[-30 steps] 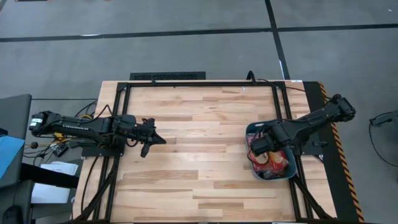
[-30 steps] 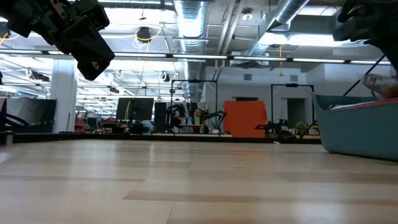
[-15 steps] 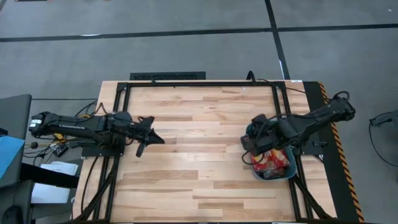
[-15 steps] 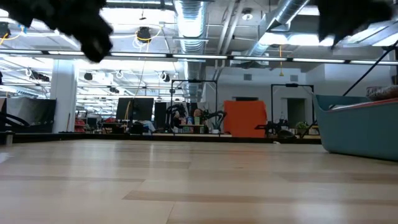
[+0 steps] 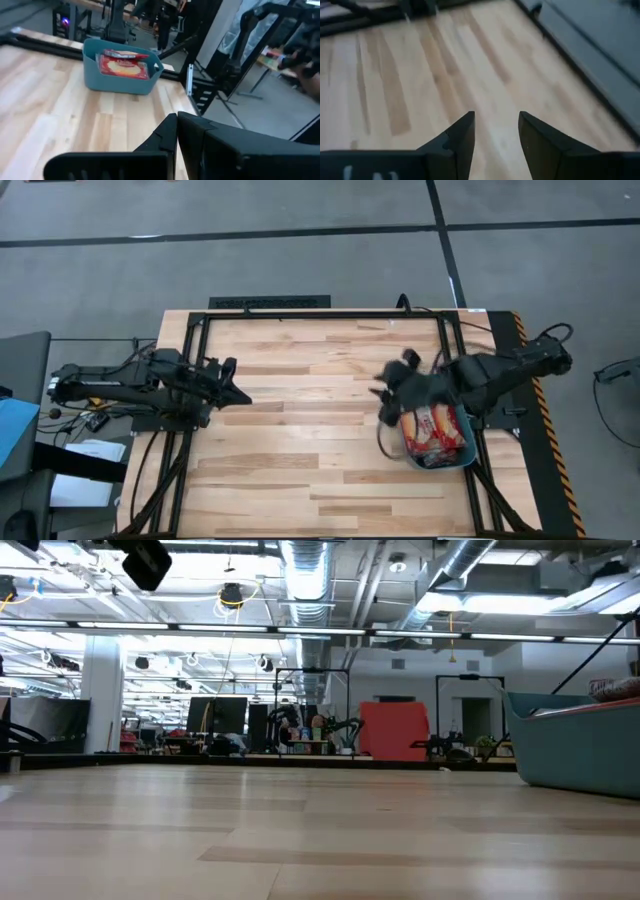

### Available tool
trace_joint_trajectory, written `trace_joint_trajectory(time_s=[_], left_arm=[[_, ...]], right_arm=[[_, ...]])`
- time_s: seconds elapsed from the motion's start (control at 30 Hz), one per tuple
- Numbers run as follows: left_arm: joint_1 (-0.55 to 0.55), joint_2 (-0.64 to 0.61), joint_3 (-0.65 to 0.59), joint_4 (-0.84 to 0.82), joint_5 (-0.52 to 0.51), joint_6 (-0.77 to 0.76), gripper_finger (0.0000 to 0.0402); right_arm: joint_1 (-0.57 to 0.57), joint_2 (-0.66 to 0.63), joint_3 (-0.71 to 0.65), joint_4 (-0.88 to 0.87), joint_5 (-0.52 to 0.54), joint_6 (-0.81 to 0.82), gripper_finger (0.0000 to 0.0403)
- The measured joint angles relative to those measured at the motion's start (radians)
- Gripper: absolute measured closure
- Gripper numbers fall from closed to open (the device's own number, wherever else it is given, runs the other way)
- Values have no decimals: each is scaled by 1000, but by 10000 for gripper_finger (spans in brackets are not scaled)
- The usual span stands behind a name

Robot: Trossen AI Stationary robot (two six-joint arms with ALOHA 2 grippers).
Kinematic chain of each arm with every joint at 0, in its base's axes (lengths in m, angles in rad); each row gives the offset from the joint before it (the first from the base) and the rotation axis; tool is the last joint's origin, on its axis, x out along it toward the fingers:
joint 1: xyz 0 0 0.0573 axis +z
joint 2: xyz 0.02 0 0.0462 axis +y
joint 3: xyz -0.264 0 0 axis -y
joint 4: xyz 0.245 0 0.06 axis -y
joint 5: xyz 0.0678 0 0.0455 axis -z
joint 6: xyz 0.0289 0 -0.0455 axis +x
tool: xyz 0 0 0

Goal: Sort popcorn bags into baskets
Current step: Return to home position

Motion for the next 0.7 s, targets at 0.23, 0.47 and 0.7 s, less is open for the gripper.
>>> trace_joint_trajectory(time_s=[0.23, 0.47, 0.7], left_arm=[[85, -138, 0, -150, -3, 67, 402], [162, -224, 0, -203, 85, 66, 401], [211, -207, -57, -198, 94, 84, 402]], right_arm=[[-218, -186, -145, 278, -258, -242, 222], [-342, -480, -607, 836, -393, -278, 218], [-364, -704, -956, 1166, -382, -189, 223]])
